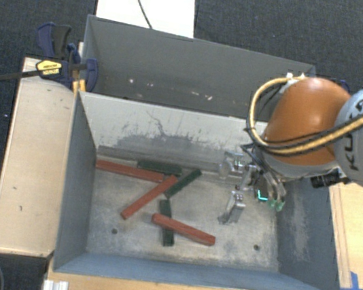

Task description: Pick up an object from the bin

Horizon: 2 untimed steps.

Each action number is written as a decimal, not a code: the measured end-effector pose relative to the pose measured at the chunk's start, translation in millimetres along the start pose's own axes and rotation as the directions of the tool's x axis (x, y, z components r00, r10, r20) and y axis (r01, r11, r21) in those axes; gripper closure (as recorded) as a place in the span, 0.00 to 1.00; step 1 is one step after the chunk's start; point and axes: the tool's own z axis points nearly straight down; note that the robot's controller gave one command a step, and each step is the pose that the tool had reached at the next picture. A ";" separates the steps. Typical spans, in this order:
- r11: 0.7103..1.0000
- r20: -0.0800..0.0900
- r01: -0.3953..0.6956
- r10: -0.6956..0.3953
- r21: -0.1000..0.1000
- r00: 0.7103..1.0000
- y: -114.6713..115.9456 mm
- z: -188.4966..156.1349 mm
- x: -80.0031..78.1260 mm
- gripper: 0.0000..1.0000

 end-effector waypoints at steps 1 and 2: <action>1.000 -0.003 0.004 -0.004 -0.001 1.000 33.4 109.0 49.1 0.00; 1.000 0.006 0.000 0.000 -0.001 1.000 32.2 105.1 45.9 1.00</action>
Offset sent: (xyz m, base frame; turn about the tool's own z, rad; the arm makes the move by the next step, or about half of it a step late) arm -0.0471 0.0313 -0.1051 0.0005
